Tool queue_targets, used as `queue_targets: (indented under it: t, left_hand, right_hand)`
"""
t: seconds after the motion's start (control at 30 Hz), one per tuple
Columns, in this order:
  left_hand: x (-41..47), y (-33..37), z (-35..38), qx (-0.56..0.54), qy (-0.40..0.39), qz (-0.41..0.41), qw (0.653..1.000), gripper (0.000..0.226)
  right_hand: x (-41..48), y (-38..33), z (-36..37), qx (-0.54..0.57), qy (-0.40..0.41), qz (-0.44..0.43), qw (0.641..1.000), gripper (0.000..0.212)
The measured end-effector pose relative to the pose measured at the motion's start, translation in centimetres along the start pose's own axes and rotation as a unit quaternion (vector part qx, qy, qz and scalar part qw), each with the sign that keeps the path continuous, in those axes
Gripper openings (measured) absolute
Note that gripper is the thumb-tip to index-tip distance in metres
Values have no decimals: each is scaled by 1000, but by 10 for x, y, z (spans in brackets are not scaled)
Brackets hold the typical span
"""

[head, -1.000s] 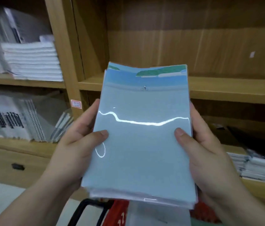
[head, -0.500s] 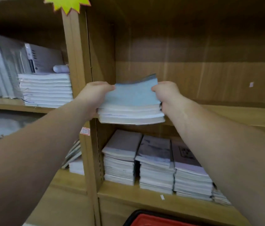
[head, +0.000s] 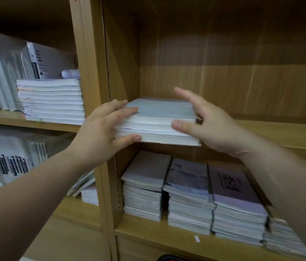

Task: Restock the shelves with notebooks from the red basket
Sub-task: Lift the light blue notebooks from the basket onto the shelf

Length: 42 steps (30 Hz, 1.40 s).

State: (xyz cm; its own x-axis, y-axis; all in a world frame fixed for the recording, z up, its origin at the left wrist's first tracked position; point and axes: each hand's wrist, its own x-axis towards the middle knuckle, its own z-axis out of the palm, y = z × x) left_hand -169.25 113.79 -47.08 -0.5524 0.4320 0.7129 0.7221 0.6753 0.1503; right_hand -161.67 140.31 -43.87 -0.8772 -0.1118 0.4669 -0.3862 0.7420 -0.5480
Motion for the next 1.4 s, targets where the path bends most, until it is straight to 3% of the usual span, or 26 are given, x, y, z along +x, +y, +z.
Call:
queue_targets:
  t: [0.07,0.17,0.37,0.53,0.6,0.7,0.83,0.93,1.03,1.07,1.1,1.2,1.27,1.4]
  left_hand:
    - [5,-7,2,34,17,32,999,72]
    - [21,-17,7,135,29,80,987,71]
    - [60,-13,2,327,-60,14,943,75]
    - [64,-9,-3,387,-55,14,920,67]
    - [59,-5,0,355,-49,8,933,62]
    - [55,8,7,208,-39,9,977,64]
    - [60,22,25,64,-71,-7,995,70]
    - [70,21,33,87,-96,-26,991,66]
    - [74,19,36,108,-112,-28,987,65]
    - [75,19,36,110,-108,-26,988,64]
    - [74,19,36,109,-103,-26,988,64]
    - [73,21,36,109,-100,-27,989,63]
    - [73,21,36,113,-107,-31,987,63]
    - [74,27,35,127,-127,-50,983,63]
  right_hand:
    - [2,6,-2,-89,-49,-2,995,88]
    - [29,15,0,-132,-72,15,988,77]
    - [73,21,11,-142,-90,-2,986,73]
    - [75,24,17,-143,-20,62,988,109]
    - [74,31,11,-86,-35,101,990,118]
    - [71,41,0,42,-52,120,991,130]
    - [76,41,6,85,-46,125,987,95]
    - [79,44,10,103,-52,109,987,108]
    - [79,46,7,145,-38,134,980,142]
    - [78,43,8,156,-19,145,977,143]
    - [77,40,7,163,2,157,974,134]
    - [82,32,13,206,32,187,960,79]
    - [85,25,22,215,37,187,958,72]
    - [74,11,31,52,18,145,988,57]
